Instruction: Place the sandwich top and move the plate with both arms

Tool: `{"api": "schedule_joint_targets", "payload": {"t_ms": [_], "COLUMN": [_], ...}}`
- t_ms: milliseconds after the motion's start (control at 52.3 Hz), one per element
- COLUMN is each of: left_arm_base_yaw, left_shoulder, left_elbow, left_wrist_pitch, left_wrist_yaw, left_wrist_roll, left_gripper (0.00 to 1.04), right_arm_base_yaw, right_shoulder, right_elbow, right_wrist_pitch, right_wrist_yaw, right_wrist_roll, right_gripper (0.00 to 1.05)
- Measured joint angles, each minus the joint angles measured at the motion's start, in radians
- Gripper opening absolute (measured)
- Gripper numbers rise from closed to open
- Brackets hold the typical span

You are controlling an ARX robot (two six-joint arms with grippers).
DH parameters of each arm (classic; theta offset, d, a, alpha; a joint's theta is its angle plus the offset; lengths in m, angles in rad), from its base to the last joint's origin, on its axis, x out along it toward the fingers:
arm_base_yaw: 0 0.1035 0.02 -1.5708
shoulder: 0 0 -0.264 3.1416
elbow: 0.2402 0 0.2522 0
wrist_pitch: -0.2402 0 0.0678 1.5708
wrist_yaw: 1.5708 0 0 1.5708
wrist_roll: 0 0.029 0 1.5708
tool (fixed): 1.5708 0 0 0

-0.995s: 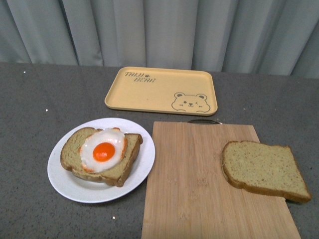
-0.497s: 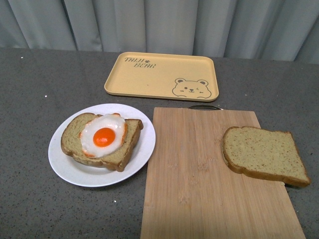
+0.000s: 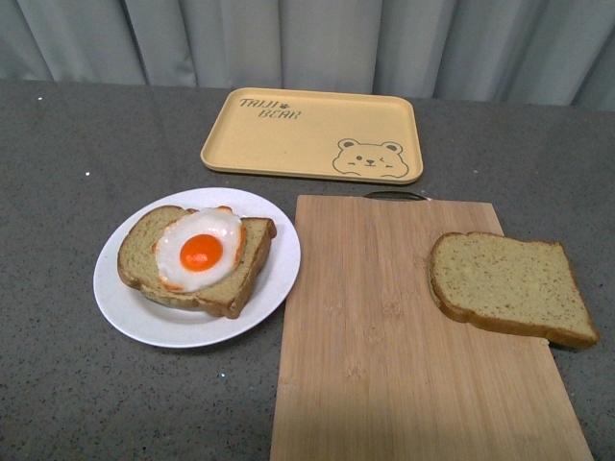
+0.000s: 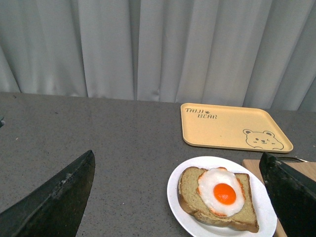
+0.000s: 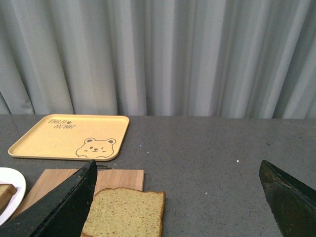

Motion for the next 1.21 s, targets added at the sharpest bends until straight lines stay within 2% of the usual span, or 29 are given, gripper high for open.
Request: {"api": "schedule_joint_targets", "payload": {"t_ms": [268,287,306,344,383,421,459,516,650,746,880,1014,1205], "left_arm_base_yaw": [0.0,0.0,0.0,0.0,0.0,0.0,0.0,0.0,0.0,0.0,0.0,0.0,0.0], "left_shoulder": [0.0,0.0,0.0,0.0,0.0,0.0,0.0,0.0,0.0,0.0,0.0,0.0,0.0], "left_elbow": [0.0,0.0,0.0,0.0,0.0,0.0,0.0,0.0,0.0,0.0,0.0,0.0,0.0], "left_wrist_pitch": [0.0,0.0,0.0,0.0,0.0,0.0,0.0,0.0,0.0,0.0,0.0,0.0,0.0], "left_wrist_yaw": [0.0,0.0,0.0,0.0,-0.002,-0.002,0.0,0.0,0.0,0.0,0.0,0.0,0.0], "left_wrist_roll": [0.0,0.0,0.0,0.0,0.0,0.0,0.0,0.0,0.0,0.0,0.0,0.0,0.0], "left_gripper": [0.98,0.98,0.98,0.98,0.98,0.98,0.98,0.98,0.98,0.98,0.98,0.98,0.98], "right_arm_base_yaw": [0.004,0.023,0.034,0.093,0.116,0.114,0.097,0.049,-0.11,-0.167,-0.222,-0.253,-0.253], "right_shoulder": [0.002,0.014,0.021,0.079,0.13,0.199,0.251,0.367,0.862,1.107,1.377,1.645,1.819], "right_elbow": [0.0,0.002,0.004,0.016,0.022,0.026,0.028,0.032,0.116,0.193,0.305,0.459,0.583], "right_wrist_pitch": [-0.001,-0.004,-0.004,0.0,0.013,0.039,0.069,0.146,0.455,0.539,0.539,0.444,0.342], "right_wrist_yaw": [0.018,0.082,0.104,0.301,0.402,0.462,0.464,0.412,0.12,-0.002,-0.145,-0.309,-0.425], "right_wrist_roll": [-0.009,-0.023,-0.038,-0.103,-0.139,-0.17,-0.184,-0.199,-0.167,-0.126,-0.056,0.002,0.029], "right_gripper": [0.95,0.95,0.95,0.95,0.95,0.95,0.95,0.95,0.95,0.95,0.95,0.95,0.95]}}
